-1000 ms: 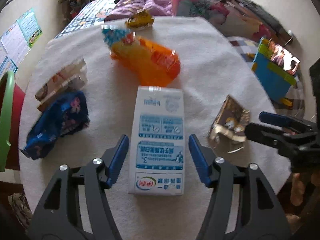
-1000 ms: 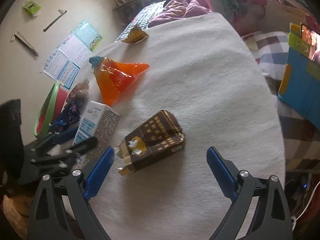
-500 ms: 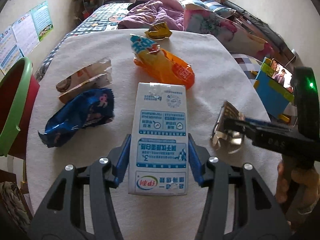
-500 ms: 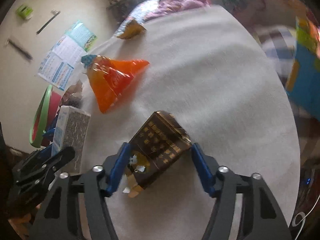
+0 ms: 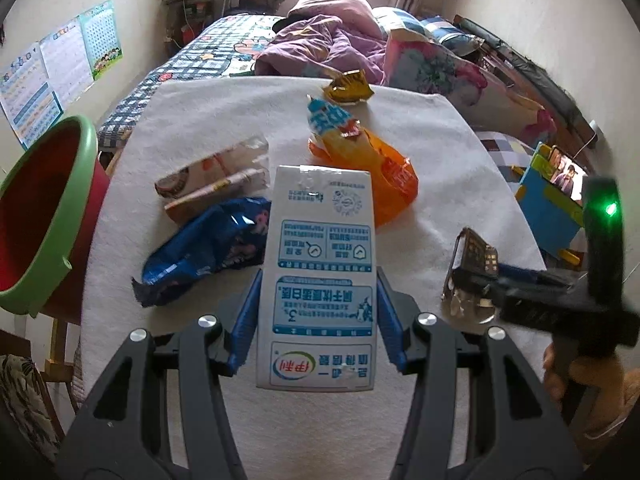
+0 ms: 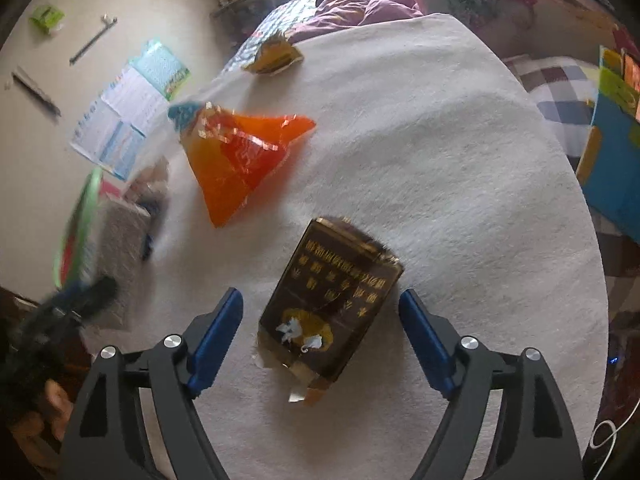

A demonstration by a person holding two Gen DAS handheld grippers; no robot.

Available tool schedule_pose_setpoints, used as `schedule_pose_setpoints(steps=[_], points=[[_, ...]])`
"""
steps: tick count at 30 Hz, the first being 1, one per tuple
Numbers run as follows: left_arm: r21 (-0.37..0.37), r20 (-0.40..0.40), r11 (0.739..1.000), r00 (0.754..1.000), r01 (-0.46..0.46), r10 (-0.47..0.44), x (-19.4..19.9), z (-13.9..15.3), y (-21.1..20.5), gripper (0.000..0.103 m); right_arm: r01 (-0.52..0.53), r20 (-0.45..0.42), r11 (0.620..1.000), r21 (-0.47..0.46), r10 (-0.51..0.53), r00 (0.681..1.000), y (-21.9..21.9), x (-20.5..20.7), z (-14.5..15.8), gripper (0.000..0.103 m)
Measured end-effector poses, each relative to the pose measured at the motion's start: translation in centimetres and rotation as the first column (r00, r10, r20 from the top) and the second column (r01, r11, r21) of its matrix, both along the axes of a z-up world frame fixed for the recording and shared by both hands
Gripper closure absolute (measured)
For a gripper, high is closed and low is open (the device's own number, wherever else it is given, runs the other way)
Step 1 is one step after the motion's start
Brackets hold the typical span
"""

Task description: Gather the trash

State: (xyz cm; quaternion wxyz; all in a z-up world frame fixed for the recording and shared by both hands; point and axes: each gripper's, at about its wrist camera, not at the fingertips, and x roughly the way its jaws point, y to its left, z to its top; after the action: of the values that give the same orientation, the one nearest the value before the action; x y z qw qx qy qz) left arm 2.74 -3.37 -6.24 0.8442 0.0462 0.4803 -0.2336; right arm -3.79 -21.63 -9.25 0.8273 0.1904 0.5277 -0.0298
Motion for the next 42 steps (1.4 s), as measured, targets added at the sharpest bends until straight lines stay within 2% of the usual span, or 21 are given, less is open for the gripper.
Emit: schedule_pose_setpoints(steps=[2, 3, 7, 16, 26, 35, 42], points=[[0.0, 0.01, 1.0, 1.0, 0.005, -0.005, 0.2, 0.2, 0.2, 0.052, -0.009, 0.006, 1.0, -0.016, 0.009, 1.0, 0.3, 0.0, 0.1, 0.041], [0.001, 0.014, 1.0, 1.0, 0.006, -0.006, 0.3, 0.3, 0.3, 0.052, -0.01, 0.014, 1.0, -0.012, 0.01, 1.0, 0.3, 0.0, 0.2, 0.049], [-0.007, 0.017, 1.0, 1.0, 0.006, -0.006, 0.7, 0.4, 1.0, 0.052, -0.004, 0.048, 1.0, -0.003, 0.004, 0.999, 0.2, 0.0, 1.2, 0.054], [-0.035, 0.062, 0.999, 0.998, -0.029, 0.031, 2.3, 2.1, 4.1, 0.052, 0.003, 0.189, 1.0, 0.009, -0.005, 0.982, 0.7, 0.4, 6.1, 0.055], [-0.056, 0.115, 0.992, 0.986, -0.115, 0.121, 4.1, 3.9, 9.4, 0.052, -0.12, 0.302, 0.993, -0.024, 0.121, 0.946, 6.6, 3.2, 11.2, 0.055], [-0.064, 0.127, 0.977, 0.969, -0.206, 0.212, 5.8, 4.2, 14.8, 0.052, -0.237, 0.328, 0.97, -0.046, 0.239, 0.914, 12.5, 6.1, 12.6, 0.055], [-0.067, 0.126, 0.96, 0.953, -0.27, 0.277, 7.0, 3.9, 18.6, 0.052, -0.325, 0.313, 0.945, -0.044, 0.322, 0.894, 16.8, 8.6, 12.2, 0.055]])
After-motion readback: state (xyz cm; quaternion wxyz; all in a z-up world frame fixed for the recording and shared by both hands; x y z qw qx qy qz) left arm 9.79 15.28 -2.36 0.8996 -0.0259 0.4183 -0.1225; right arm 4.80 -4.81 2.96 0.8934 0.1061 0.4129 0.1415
